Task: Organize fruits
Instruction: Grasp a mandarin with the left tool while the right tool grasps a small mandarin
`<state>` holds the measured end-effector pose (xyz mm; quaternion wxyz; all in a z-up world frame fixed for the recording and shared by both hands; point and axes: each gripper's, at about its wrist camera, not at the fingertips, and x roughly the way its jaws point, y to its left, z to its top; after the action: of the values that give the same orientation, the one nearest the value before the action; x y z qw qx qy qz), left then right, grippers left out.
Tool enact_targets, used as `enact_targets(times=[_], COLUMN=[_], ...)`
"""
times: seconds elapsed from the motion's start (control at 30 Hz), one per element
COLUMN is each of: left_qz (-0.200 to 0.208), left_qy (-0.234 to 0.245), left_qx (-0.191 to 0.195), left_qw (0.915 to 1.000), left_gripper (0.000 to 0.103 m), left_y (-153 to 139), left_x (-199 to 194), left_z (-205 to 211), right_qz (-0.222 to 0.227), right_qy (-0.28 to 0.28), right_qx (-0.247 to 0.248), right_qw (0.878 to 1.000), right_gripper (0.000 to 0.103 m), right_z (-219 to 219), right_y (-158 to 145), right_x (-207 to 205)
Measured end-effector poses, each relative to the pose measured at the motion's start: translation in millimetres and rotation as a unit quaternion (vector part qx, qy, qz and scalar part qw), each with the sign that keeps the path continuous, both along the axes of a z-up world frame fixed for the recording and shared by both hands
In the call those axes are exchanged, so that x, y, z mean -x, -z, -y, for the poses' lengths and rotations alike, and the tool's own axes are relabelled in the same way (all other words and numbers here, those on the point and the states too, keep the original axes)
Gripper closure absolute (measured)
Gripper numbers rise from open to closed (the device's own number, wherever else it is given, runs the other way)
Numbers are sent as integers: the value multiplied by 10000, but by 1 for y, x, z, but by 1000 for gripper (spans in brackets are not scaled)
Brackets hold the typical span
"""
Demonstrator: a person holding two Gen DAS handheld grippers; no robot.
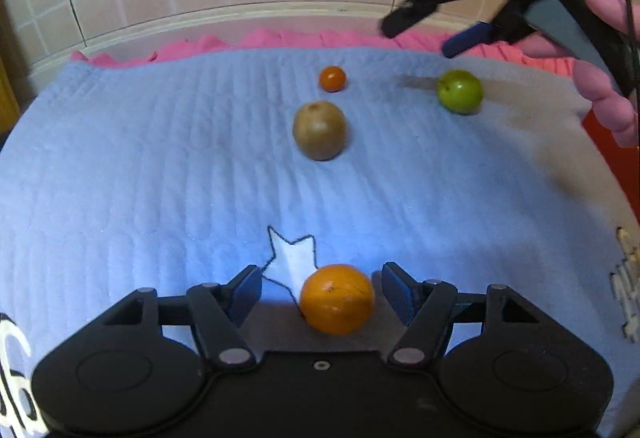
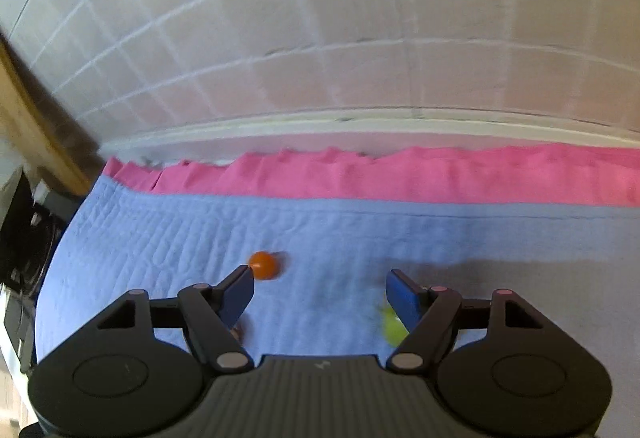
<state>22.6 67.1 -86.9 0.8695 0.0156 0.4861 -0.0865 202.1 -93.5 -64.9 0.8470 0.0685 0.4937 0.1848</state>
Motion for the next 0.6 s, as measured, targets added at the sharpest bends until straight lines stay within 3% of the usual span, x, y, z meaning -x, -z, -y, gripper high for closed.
enact_targets(times=[0.3,0.5,0.57,0.6], left_qz=[100,123,114,120], left_qy=[369,720,774,817], left_qx=[-307,-367,-439,-492], left_qw=[9988,9967,9960,9954], left_gripper=[23,23,29,40], left_y=[7,9,9,9], left_x=[-5,-4,-4,-3], left_z=[9,15,18,21], right_qz=[-212,-166,-107,-89], right_qy=[-408,-420,-435,-432], right_qx=[43,51,160,214], right_qw=[9989,9990,9989,9988], right_gripper=[41,46,50,56], right_z=[-48,-55,-60,-62], right_y=[43,51,52,53], right_x=[-20,-26,-27,-28])
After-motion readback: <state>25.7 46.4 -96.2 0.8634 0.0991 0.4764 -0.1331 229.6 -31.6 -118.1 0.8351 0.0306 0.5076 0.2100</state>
